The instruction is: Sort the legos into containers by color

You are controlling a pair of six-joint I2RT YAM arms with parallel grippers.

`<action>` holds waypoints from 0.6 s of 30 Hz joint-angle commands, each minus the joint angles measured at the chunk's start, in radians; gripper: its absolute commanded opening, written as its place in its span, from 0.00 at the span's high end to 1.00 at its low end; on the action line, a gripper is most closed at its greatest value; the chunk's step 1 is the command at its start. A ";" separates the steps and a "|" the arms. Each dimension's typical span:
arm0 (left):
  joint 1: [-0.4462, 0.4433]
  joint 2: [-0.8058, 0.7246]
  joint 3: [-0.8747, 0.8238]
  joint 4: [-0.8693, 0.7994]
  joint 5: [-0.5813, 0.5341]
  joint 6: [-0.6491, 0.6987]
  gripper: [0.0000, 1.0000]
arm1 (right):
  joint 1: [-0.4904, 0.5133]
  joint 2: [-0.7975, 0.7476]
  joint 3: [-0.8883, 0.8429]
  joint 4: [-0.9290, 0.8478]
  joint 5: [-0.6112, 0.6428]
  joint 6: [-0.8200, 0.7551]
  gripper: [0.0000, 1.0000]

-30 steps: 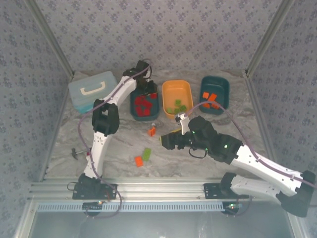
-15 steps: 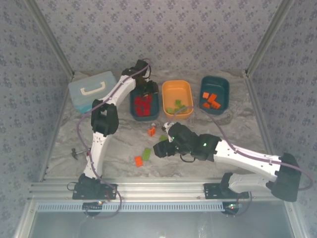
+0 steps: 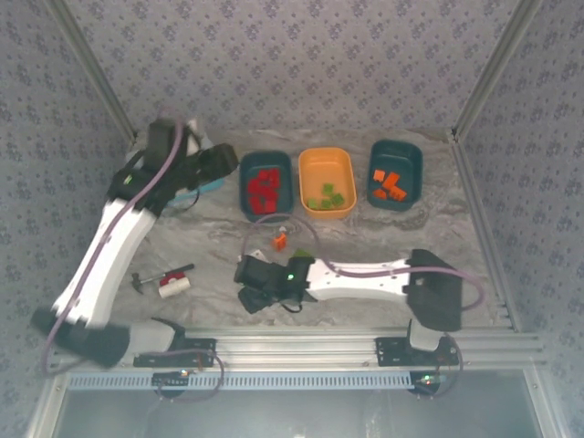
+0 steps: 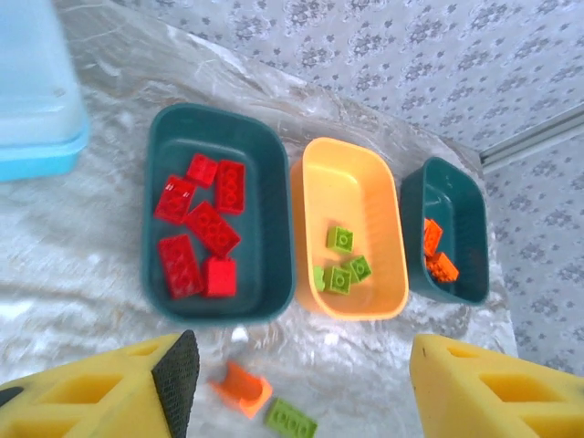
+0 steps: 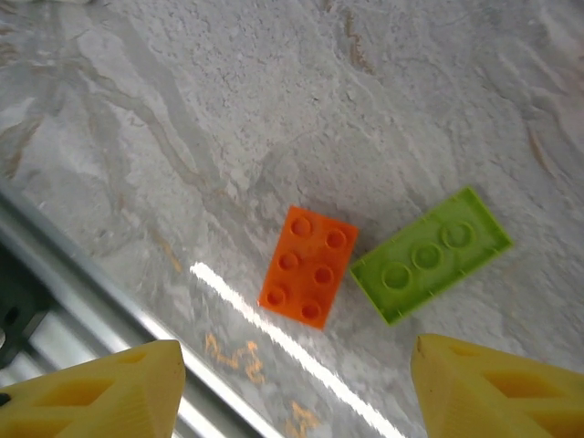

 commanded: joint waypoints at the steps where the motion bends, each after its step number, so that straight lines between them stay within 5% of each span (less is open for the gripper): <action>1: -0.002 -0.161 -0.180 -0.055 -0.034 -0.064 0.34 | 0.003 0.094 0.106 -0.086 0.050 0.029 0.32; 8: -0.002 -0.407 -0.292 -0.224 -0.059 -0.088 0.33 | 0.023 0.272 0.258 -0.196 0.031 0.052 0.39; 18: -0.002 -0.431 -0.307 -0.198 -0.026 -0.117 0.33 | 0.053 0.314 0.271 -0.271 0.141 0.078 0.40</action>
